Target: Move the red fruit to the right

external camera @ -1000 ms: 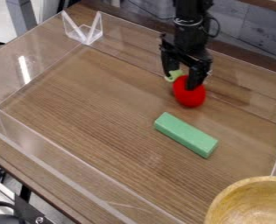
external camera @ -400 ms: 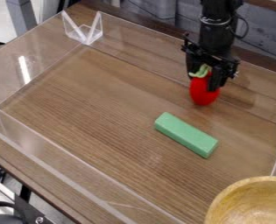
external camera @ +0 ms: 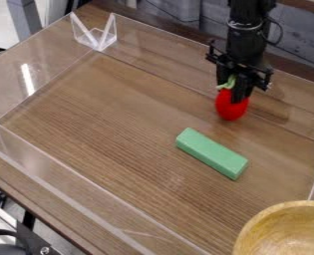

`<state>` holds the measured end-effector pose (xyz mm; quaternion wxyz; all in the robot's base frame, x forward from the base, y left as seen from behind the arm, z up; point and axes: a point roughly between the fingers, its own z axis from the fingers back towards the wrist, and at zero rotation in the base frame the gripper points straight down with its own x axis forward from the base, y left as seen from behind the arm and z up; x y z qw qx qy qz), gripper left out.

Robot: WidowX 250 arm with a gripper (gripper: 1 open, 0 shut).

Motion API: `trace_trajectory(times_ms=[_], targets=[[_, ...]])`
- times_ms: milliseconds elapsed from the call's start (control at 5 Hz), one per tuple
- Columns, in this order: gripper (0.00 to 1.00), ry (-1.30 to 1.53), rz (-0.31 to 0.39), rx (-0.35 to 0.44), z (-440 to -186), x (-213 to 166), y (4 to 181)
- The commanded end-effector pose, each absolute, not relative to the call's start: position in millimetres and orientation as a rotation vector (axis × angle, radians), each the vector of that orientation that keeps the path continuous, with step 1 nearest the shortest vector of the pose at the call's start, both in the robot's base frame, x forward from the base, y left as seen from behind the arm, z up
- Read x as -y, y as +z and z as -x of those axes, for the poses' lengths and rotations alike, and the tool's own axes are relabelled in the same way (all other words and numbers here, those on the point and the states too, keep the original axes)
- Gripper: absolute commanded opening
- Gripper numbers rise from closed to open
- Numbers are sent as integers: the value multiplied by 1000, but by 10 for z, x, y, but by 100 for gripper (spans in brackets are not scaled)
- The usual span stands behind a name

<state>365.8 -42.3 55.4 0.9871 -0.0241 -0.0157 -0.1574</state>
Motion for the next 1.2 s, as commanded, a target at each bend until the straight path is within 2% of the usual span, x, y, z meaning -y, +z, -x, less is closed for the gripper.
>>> trace_trajectory(times_ms=[0, 400, 600, 800, 1000], targets=[[0, -335, 51, 118, -3718, 450, 817], [0, -351, 61, 144, -3702, 322, 1149], [0, -246, 57, 146, -3648, 278, 1240], [100, -154, 55, 135, -3574, 269, 1252], [100, -111, 55, 124, -3560, 252, 1282]])
